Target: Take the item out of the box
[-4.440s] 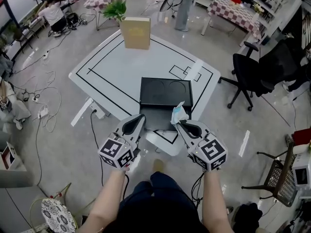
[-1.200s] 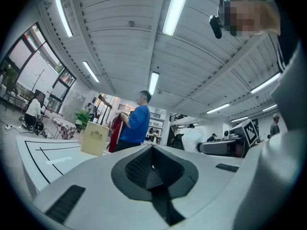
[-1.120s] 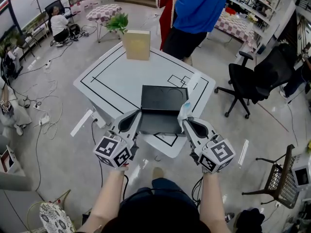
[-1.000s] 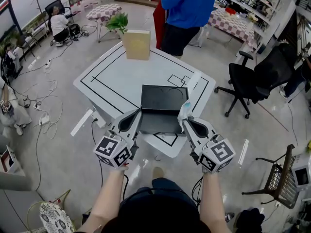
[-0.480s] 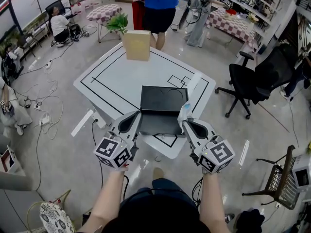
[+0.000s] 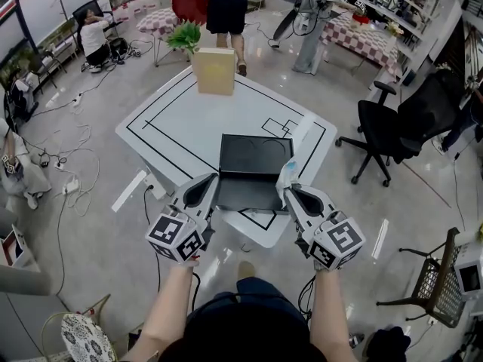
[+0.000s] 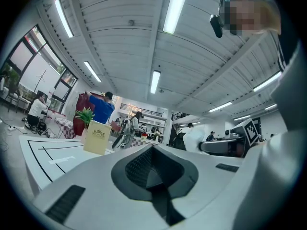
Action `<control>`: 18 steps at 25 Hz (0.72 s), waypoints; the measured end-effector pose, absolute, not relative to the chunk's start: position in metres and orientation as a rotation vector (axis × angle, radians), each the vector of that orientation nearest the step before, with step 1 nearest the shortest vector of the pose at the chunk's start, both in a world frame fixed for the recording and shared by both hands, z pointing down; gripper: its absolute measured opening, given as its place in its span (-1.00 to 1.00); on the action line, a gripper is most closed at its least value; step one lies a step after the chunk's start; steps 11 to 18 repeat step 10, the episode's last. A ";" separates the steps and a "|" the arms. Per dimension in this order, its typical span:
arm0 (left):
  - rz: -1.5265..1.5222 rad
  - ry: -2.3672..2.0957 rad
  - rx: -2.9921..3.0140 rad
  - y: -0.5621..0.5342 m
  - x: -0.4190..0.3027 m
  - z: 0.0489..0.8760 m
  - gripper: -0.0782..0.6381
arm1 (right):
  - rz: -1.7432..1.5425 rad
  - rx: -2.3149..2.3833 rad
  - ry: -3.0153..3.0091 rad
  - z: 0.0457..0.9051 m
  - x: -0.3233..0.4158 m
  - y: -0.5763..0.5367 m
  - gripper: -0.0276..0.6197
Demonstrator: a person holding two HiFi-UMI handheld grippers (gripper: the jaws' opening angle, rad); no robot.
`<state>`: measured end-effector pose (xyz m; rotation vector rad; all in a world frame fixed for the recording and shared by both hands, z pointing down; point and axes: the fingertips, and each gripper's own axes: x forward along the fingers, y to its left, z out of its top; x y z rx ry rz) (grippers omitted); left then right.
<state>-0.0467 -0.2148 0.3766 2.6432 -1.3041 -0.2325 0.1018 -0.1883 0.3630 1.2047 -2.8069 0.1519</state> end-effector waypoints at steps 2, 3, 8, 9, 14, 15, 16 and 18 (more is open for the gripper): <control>-0.233 -1.309 2.638 -0.216 -0.048 0.376 -0.76 | 0.155 1.200 -2.806 0.364 0.101 -0.190 -0.89; -0.234 -1.311 2.635 -0.216 -0.049 0.376 -0.76 | 0.156 1.198 -2.805 0.364 0.101 -0.190 -0.89; -0.232 -1.315 2.630 -0.216 -0.053 0.377 -0.76 | 0.157 1.191 -2.805 0.363 0.097 -0.191 -0.89; -0.231 -1.317 2.629 -0.217 -0.053 0.378 -0.76 | 0.156 1.189 -2.805 0.364 0.097 -0.191 -0.89; -0.231 -1.318 2.628 -0.217 -0.053 0.378 -0.76 | 0.156 1.187 -2.804 0.364 0.097 -0.192 -0.89; -0.231 -1.318 2.628 -0.217 -0.053 0.378 -0.76 | 0.156 1.187 -2.804 0.364 0.097 -0.192 -0.89; -0.231 -1.318 2.628 -0.217 -0.053 0.378 -0.76 | 0.156 1.187 -2.804 0.364 0.097 -0.192 -0.89; -0.231 -1.318 2.628 -0.217 -0.053 0.378 -0.76 | 0.156 1.187 -2.804 0.364 0.097 -0.192 -0.89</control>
